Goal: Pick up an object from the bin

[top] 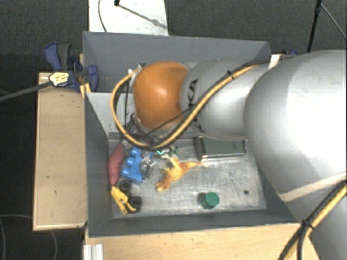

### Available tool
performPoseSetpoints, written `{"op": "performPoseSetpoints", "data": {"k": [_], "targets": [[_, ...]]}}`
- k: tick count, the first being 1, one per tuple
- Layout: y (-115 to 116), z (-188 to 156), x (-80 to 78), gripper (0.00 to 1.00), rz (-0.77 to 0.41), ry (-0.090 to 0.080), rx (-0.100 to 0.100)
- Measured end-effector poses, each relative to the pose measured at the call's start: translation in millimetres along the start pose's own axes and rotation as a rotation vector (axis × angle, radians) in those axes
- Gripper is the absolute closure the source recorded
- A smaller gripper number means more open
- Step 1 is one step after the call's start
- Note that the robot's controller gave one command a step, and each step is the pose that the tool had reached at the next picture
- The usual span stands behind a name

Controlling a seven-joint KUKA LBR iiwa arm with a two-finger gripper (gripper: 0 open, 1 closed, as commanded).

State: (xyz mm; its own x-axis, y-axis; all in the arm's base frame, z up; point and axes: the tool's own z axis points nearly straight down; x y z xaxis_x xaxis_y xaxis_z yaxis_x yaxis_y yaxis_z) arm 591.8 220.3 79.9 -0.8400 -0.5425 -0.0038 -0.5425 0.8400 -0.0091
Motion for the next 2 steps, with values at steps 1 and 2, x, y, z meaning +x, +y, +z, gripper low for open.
{"op": "performPoseSetpoints", "data": {"k": [1, 2], "targets": [[0.7, 5.3, 11.7, 1.0, -0.128, -0.003, -0.003], [0.7, 5.3, 11.7, 1.0, -0.126, -0.003, -0.003]]}}
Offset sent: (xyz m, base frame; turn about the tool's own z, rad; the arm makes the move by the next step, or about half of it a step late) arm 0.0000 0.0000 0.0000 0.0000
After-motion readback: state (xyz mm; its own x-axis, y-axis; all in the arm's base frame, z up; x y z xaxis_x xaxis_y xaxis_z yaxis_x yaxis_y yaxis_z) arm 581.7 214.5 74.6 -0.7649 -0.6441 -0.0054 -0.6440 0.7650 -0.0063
